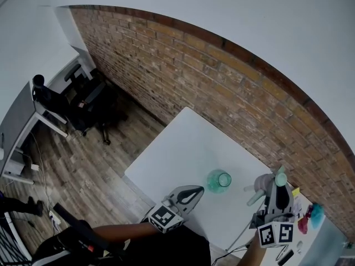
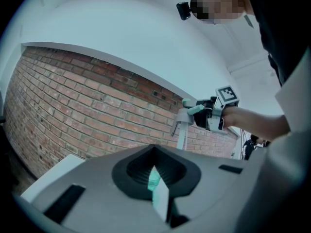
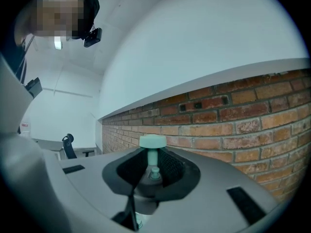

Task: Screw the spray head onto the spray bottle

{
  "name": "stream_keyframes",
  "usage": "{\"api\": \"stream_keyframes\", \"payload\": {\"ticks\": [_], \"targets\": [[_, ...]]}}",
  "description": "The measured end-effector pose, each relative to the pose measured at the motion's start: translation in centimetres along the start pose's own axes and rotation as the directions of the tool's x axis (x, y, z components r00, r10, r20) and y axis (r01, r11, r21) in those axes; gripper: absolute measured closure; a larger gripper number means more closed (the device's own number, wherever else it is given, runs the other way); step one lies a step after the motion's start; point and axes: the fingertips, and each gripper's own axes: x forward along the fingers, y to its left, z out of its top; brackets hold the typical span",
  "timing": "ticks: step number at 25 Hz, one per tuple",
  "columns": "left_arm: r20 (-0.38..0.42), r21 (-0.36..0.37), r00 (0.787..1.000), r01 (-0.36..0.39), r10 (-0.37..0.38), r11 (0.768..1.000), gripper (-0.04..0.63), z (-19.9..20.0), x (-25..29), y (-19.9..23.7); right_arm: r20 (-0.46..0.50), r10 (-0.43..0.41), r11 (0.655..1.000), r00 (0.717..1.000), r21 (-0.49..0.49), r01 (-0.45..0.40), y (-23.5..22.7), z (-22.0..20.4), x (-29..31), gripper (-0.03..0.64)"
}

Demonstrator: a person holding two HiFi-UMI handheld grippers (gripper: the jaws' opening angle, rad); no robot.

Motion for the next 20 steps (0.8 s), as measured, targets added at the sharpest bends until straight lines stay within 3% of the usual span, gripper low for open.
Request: {"api": "stream_keyframes", "payload": {"ticks": [9, 14, 20], "targets": [[0.041, -0.019, 0.999, 0.001, 0.0, 1.0, 0.596, 0.5, -0.3, 1.3, 0.046, 0.033, 0.999, 0.998, -0.02, -0.032, 2.0, 2.3, 1.9, 0.549], [0.012, -0.014, 0.999, -0.038, 0.038, 0.999, 0.595, -0.1, -0.7, 2.7, 0.056, 0.047, 0.998, 0.997, -0.039, -0.045, 3.0, 2.9, 2.6, 0.549], [0.02, 0.008, 1.0, -0.015, 0.015, 1.0, 0.597, -0.4, -0.6, 2.6, 0.058, 0.057, 0.998, 0.997, -0.042, -0.054, 3.2, 2.7, 3.6, 0.549]]}}
